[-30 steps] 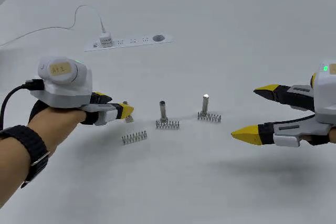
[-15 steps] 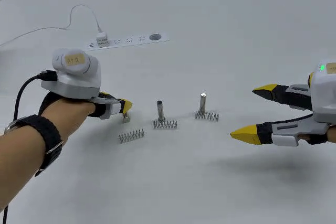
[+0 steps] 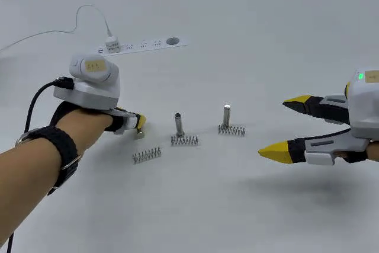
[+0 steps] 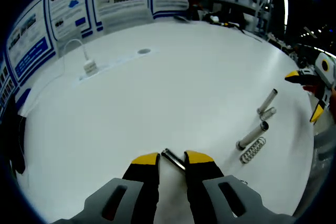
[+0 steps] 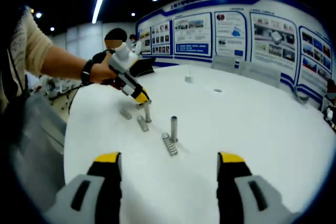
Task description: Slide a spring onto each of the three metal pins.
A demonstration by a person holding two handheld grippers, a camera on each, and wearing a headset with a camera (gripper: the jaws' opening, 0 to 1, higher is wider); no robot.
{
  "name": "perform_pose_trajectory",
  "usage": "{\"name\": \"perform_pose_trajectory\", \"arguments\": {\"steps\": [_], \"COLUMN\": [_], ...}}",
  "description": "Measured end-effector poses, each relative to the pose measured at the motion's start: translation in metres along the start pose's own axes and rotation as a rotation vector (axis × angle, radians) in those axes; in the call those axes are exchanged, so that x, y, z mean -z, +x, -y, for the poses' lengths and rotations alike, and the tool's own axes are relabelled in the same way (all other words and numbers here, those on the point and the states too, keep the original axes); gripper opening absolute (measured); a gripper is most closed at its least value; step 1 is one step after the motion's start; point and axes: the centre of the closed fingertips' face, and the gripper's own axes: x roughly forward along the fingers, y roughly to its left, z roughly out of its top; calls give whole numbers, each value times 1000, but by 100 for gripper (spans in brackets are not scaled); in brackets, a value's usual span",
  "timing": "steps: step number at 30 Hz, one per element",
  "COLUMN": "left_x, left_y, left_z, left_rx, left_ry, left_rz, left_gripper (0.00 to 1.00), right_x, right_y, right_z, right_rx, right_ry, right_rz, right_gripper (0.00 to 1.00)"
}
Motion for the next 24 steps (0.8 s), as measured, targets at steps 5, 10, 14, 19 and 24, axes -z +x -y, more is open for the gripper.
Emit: {"name": "perform_pose_trajectory", "arguments": {"steps": [5,10,14,19,24], "left_x": [1,1,2,4,3], "left_y": [2,3,3,3,4], "left_z": [1,0,-1,-1,-2], "left_rx": [-6,-13,-18,-20,-27], "left_ry": [6,29,55,69,75], "left_rz": [-12,-20,-32,-41,-57], "left_gripper": [18,16,12,10,10], "right_x": [2,3,3,4,4], "right_y": [0,0,0,0,0], "right_z": [0,0,0,0,0], "right_rx": [0,-1,-2,-3,-5], "right_ry": [3,6,9,12,14], "right_rz": [-5,-6,-6,-6,-6], "right_gripper": [75,75,75,75,75]}}
